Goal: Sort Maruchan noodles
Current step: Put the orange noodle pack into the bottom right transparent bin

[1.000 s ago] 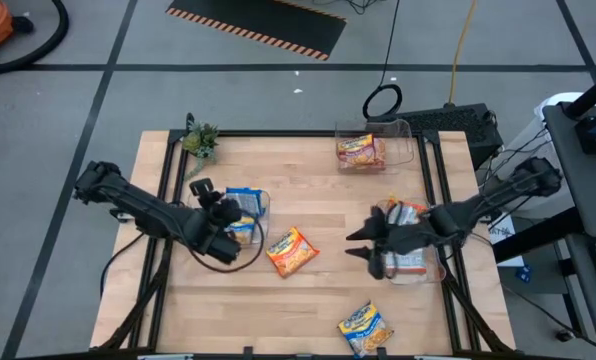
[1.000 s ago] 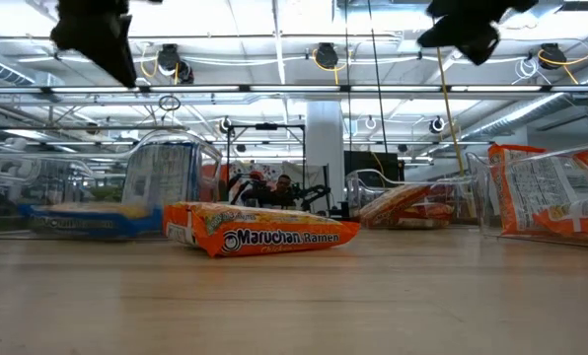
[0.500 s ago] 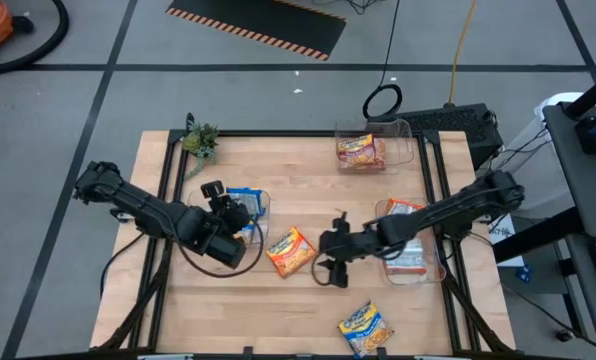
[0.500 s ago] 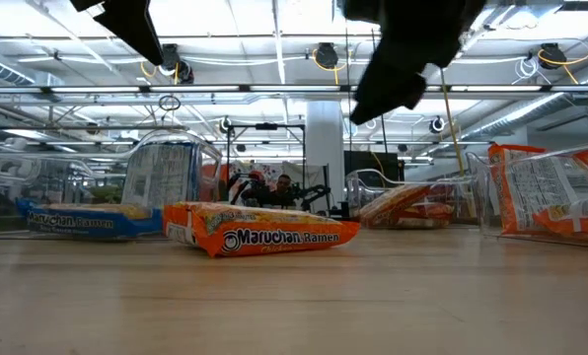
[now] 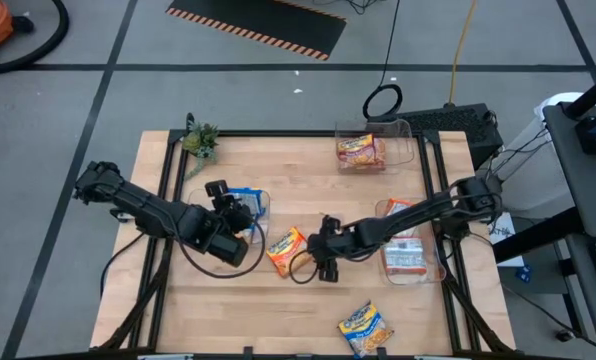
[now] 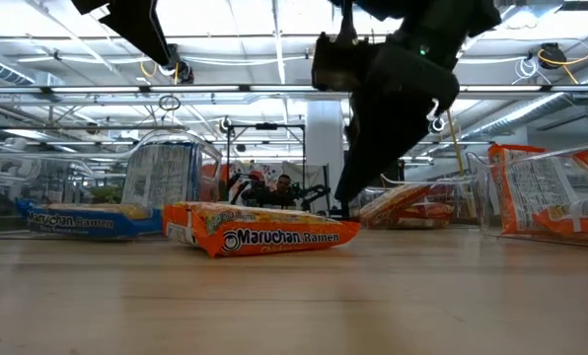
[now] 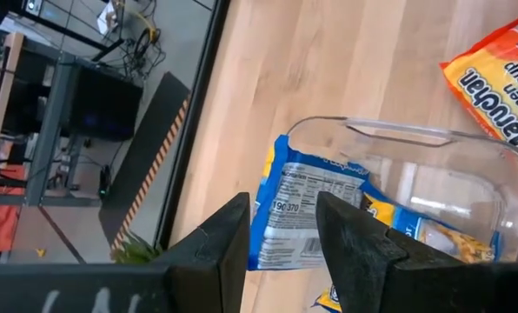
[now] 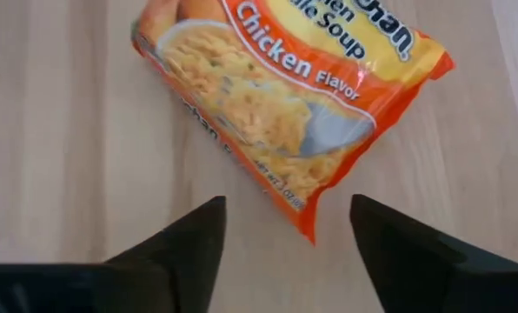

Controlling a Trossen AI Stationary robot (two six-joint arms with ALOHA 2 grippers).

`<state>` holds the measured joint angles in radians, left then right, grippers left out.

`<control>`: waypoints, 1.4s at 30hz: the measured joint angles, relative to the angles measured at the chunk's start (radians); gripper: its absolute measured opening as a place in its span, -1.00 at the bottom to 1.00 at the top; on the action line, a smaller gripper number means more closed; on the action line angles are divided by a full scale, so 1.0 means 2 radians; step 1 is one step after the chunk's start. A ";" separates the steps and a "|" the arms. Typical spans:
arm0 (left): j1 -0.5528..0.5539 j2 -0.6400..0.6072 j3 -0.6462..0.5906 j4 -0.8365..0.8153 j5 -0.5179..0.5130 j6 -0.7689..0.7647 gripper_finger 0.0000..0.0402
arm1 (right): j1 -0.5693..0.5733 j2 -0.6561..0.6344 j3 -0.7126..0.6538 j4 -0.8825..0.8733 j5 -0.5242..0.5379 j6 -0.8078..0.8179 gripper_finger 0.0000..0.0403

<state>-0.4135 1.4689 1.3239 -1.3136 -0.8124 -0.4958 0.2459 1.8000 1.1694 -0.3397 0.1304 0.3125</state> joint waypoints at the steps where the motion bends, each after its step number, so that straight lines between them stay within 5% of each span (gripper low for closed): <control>1: 0.000 0.000 0.000 0.000 0.000 0.002 -0.30 | -0.001 0.005 0.000 0.002 0.002 -0.008 0.25; 7: 0.008 0.000 0.000 0.016 0.000 0.020 -0.30 | -0.013 0.041 0.000 0.013 0.011 -0.037 0.37; 14: 0.015 0.000 0.000 0.017 0.000 0.029 -0.30 | -0.030 0.056 0.000 0.022 -0.019 -0.068 0.20; 31: 0.027 0.000 0.000 0.018 0.000 0.036 -0.30 | -0.042 0.035 -0.001 0.035 -0.053 -0.106 -0.97; 42: 0.027 0.000 0.000 0.018 0.017 0.012 -0.30 | 0.006 -0.090 -0.001 -0.017 0.070 -0.112 -1.00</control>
<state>-0.3603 1.4693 1.3239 -1.2780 -0.7786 -0.4721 0.2581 1.6195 1.1679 -0.3738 0.2706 0.0885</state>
